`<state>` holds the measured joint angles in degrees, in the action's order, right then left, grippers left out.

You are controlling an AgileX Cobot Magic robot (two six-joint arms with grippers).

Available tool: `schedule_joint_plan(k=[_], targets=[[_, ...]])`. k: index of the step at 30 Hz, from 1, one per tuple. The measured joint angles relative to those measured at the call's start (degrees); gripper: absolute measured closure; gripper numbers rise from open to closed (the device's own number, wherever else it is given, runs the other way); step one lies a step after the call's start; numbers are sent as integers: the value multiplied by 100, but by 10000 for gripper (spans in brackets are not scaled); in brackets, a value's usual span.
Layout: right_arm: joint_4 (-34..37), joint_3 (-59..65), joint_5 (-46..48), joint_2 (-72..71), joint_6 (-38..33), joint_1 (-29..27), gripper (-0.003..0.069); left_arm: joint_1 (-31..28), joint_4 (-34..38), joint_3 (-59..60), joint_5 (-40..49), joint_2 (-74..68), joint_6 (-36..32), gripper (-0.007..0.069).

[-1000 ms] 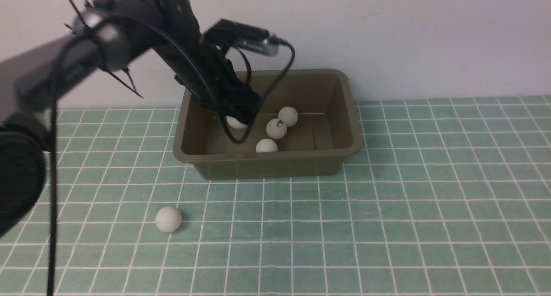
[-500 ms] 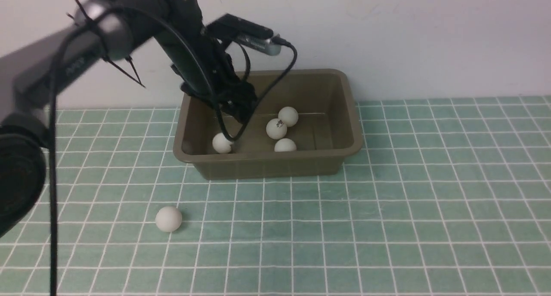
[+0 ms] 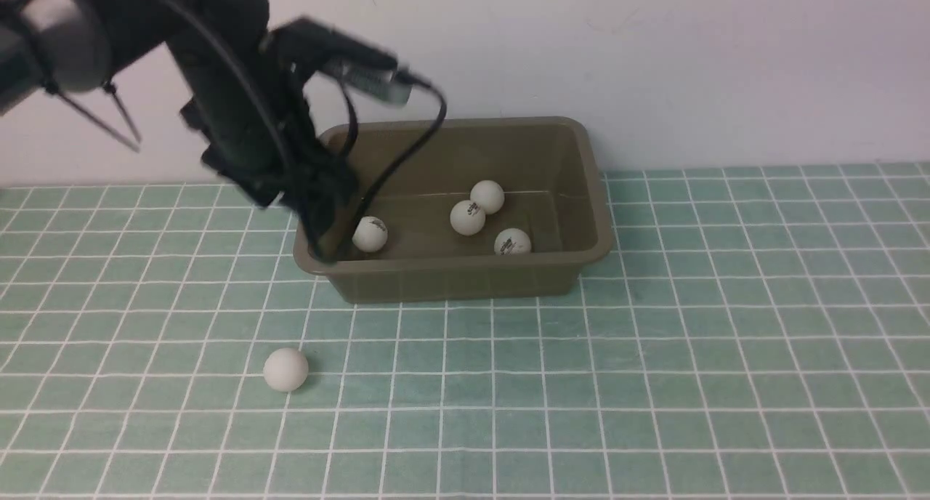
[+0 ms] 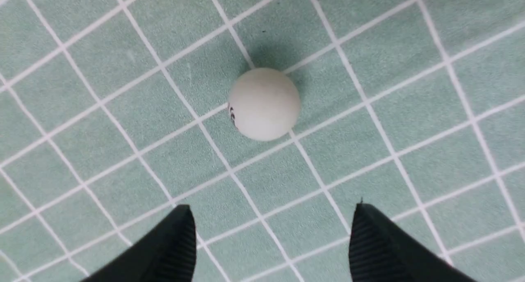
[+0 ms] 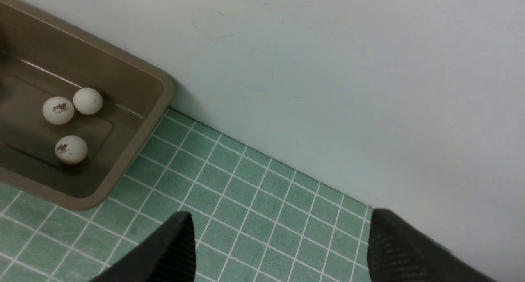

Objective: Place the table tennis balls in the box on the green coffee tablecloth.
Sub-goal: 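Reach for and grasp a ping pong ball on the table beside the basket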

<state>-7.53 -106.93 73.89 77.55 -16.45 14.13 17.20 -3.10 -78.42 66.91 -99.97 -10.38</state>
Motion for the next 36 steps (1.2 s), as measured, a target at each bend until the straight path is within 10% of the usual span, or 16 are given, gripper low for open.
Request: schedule_joint_plan(k=[18, 36], targets=[[0, 0, 0, 0, 0, 0, 148, 0, -72, 1659, -2982, -62, 11, 178], [0, 0, 0, 0, 0, 0, 148, 0, -74, 1528, -2428, -669, 168, 272]])
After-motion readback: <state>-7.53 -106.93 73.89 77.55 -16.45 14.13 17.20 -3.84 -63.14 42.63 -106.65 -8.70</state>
